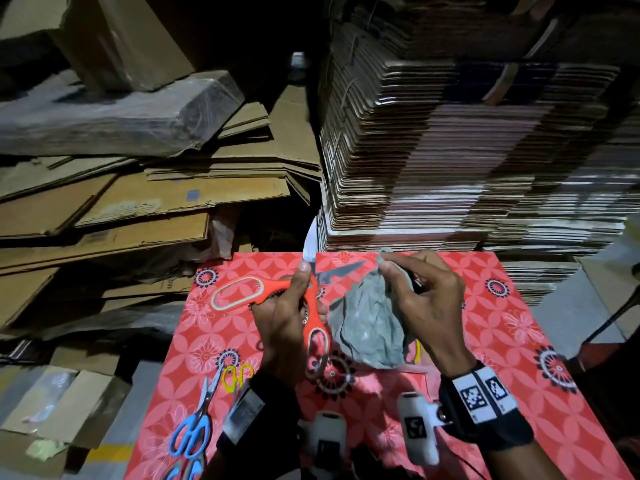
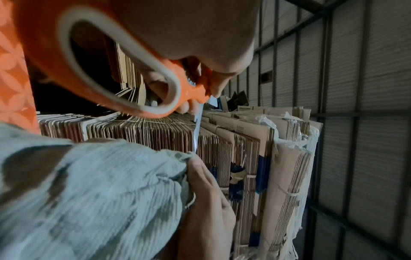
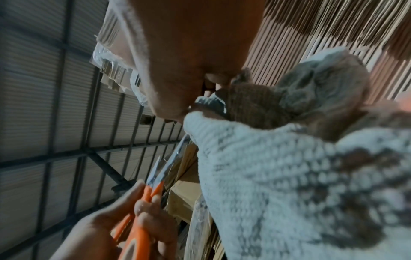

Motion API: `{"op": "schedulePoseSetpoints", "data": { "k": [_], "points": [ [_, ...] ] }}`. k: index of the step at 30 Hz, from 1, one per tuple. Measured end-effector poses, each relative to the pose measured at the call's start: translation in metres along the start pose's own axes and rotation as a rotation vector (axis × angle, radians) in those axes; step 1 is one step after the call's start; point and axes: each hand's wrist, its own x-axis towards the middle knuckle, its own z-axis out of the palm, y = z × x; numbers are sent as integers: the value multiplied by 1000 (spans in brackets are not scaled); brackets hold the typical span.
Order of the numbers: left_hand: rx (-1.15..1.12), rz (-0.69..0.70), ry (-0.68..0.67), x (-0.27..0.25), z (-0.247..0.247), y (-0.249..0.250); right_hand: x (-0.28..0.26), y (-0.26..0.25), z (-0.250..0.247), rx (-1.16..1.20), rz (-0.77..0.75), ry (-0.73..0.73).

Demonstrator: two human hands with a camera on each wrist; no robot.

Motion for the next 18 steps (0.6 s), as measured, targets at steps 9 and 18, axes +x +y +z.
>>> {"op": "schedulePoseSetpoints", "data": {
  "k": [9, 18],
  "points": [
    [18, -122, 6, 7, 0, -9, -19, -15, 22, -57, -180, -91],
    [-15, -117, -1, 2, 2, -7, -14, -9, 26, -129, -232, -34]
  ]
}}
